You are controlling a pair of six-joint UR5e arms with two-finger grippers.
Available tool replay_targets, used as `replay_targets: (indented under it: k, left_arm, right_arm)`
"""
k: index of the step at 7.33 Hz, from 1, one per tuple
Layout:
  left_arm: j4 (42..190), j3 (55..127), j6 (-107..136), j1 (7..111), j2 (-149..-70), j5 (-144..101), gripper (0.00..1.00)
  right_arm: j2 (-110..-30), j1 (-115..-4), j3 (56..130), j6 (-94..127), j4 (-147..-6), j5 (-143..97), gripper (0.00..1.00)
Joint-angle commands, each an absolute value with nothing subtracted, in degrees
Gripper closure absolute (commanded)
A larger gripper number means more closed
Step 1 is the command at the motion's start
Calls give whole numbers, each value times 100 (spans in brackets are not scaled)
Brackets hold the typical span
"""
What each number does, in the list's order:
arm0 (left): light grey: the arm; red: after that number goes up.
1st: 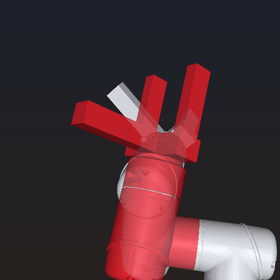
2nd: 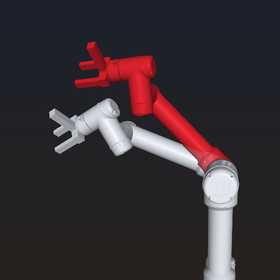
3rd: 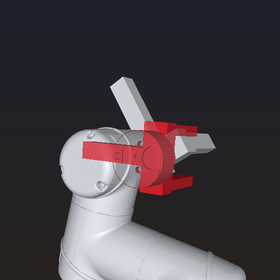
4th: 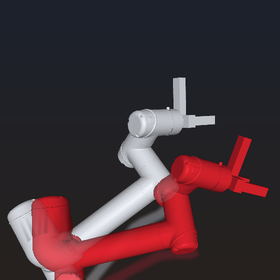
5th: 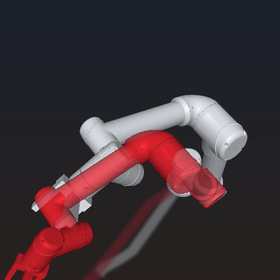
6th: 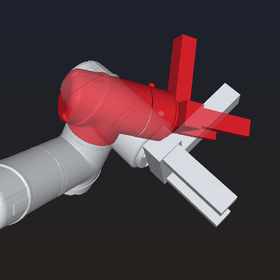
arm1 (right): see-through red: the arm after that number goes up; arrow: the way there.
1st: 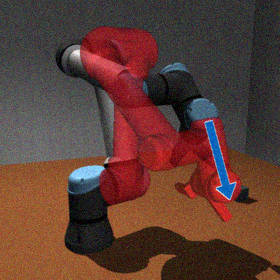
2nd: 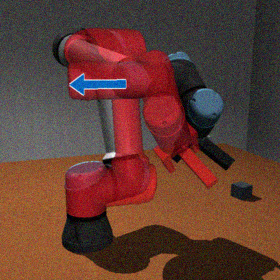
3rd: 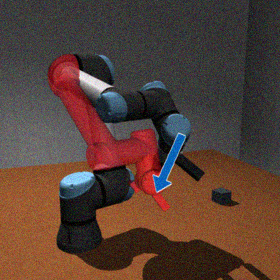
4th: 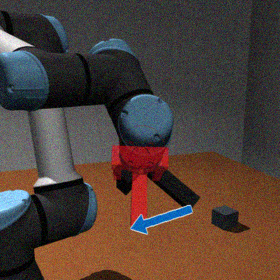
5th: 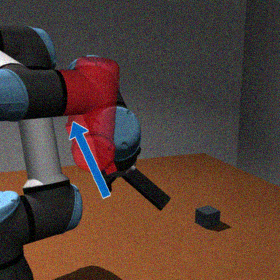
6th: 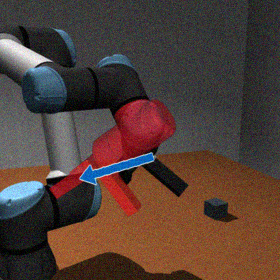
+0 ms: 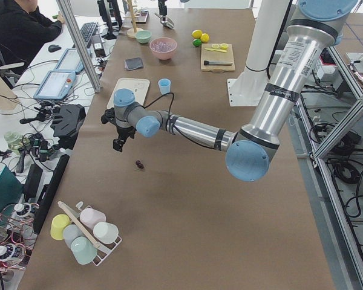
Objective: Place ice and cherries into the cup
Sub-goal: 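Withdraw the right arm to rest while the left arm reaches toward the cherries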
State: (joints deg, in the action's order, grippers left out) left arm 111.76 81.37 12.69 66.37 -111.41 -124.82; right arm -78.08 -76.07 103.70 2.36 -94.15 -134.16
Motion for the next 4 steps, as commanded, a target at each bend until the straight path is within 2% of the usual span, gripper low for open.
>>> replay_targets:
  k: [1, 4]
  left_arm:
    - [11382, 7806, 1274, 6557, -11179, -12472, 2]
    - [11634, 7761, 1859, 6312, -11189, -12463, 3]
  right_arm:
    - [-8612, -8734, 10327, -1534, -9475, -13676, 2]
    - [-8727, -8763, 10274, -1651, -9422, -13377, 2]
